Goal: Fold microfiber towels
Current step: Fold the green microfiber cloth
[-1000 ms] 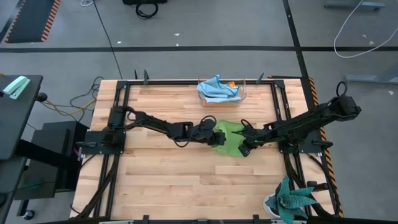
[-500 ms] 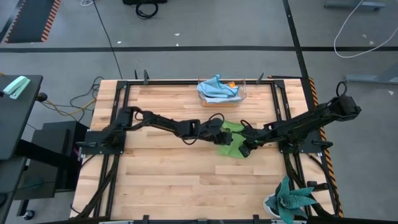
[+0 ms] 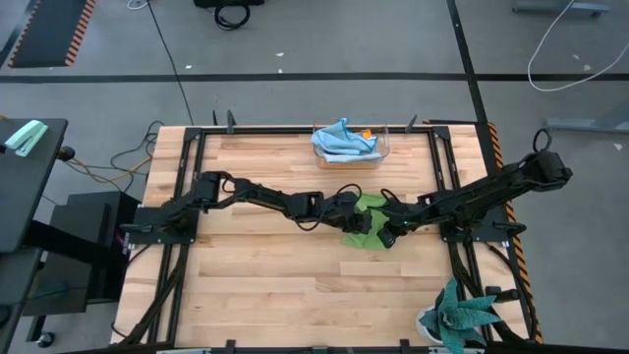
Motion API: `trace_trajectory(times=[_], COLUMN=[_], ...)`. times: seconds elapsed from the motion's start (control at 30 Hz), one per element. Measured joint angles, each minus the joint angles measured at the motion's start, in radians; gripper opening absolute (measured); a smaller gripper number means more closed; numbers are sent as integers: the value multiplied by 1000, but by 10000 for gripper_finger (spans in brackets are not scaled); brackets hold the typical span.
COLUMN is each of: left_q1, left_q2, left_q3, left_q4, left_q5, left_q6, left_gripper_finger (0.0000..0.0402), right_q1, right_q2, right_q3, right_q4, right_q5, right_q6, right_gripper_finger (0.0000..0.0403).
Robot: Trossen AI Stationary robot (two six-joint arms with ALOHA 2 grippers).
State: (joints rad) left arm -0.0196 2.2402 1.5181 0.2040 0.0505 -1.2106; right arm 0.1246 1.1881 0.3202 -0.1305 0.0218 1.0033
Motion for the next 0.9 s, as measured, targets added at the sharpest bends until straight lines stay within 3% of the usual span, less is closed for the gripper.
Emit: trace_trajectory(times=[0.17,0.53,0.9], left_q1=[1,10,14], left_q2=[0,0,0], left_q3=[0,0,10], left_q4=[-7,-7,6], left_q5=[2,0,-1], left_q6=[-2,-4,-7], left_gripper_finger=[8,8,8], right_q1=[0,0,-79], right_q2=[-73,-227,-211], right_q3=[0,0,0], right_q4=[-27,-311,-282], right_q5=[17,110,110], right_q6=[18,41,-10], right_gripper_finger=[0,0,0])
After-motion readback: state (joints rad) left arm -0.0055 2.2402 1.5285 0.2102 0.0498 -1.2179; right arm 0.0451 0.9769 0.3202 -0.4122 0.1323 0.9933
